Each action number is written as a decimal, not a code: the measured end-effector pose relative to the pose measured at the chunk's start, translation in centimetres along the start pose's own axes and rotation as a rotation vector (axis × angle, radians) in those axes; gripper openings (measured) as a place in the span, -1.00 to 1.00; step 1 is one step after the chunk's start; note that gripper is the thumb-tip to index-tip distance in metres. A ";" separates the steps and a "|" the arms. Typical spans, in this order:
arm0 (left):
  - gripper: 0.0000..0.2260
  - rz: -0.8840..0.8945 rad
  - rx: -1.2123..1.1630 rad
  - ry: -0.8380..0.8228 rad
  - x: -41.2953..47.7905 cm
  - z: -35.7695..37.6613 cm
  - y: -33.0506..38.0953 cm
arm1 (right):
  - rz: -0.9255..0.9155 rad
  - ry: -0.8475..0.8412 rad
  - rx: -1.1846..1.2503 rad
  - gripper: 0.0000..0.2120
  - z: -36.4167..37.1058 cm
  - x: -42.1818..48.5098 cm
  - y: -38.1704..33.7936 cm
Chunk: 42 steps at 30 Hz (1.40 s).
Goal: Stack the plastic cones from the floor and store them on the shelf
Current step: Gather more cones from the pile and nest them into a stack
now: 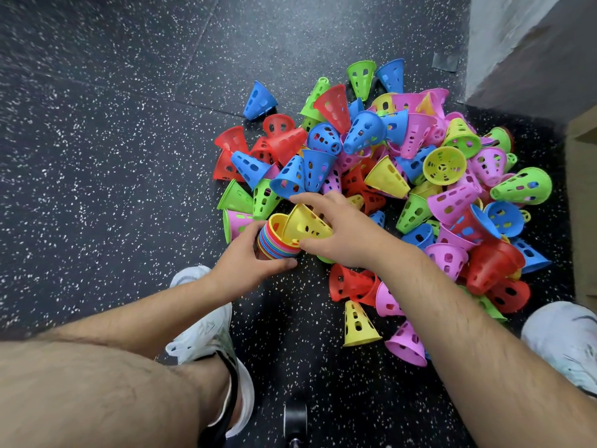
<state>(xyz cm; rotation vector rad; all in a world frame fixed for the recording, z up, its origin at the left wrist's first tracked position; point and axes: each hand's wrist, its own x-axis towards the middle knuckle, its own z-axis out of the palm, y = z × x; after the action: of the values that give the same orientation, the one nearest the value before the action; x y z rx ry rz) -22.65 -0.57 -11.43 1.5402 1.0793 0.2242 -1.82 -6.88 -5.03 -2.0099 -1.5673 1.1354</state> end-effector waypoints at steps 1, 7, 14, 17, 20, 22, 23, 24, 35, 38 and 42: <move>-0.43 0.001 -0.001 0.001 0.0 -0.1 0.0 | 0.004 0.016 0.008 -0.41 0.1 0.0 0.0; -0.37 0.005 0.016 -0.015 0.0 -0.2 -0.4 | 0.022 0.329 0.247 -0.58 0.6 0.5 0.2; -0.41 0.003 -0.018 -0.004 -0.2 -0.4 -0.4 | -0.011 0.175 0.155 -0.40 3.0 0.4 0.5; -0.38 -0.003 -0.042 0.009 -0.3 -0.8 -0.7 | -0.014 0.035 0.096 -0.23 4.2 0.3 0.3; -0.41 -0.009 -0.036 0.025 -0.6 -1.1 -1.3 | 0.008 0.044 0.185 -0.30 5.0 0.6 0.5; -0.39 -0.016 -0.028 0.028 -1.0 -1.3 -1.7 | 0.042 0.145 0.218 -0.45 5.4 1.2 1.0; -0.39 -0.021 -0.025 0.028 -1.1 -1.4 -2.0 | 0.076 0.195 0.177 -0.50 5.6 1.6 1.1; -0.39 -0.026 -0.018 0.030 -1.3 -1.6 -2.2 | 0.114 0.228 0.117 -0.53 5.8 2.0 1.3; -0.40 -0.051 0.003 0.039 -1.6 -2.8 -3.9 | 0.189 0.276 -0.148 -0.81 8.7 4.9 2.0; -0.40 -0.052 0.014 0.032 -1.5 -2.7 -3.9 | 0.115 0.355 -0.107 -0.80 8.4 4.2 2.4; -0.36 -0.050 0.039 0.020 -1.2 -2.3 -3.5 | 0.067 0.604 0.098 -0.79 7.3 2.8 2.3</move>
<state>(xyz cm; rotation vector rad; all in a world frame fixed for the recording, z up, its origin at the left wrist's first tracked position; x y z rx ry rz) -26.60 -0.27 -13.30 1.5464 1.1428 0.1857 -5.74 -6.46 -12.19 -2.0822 -1.1189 0.5265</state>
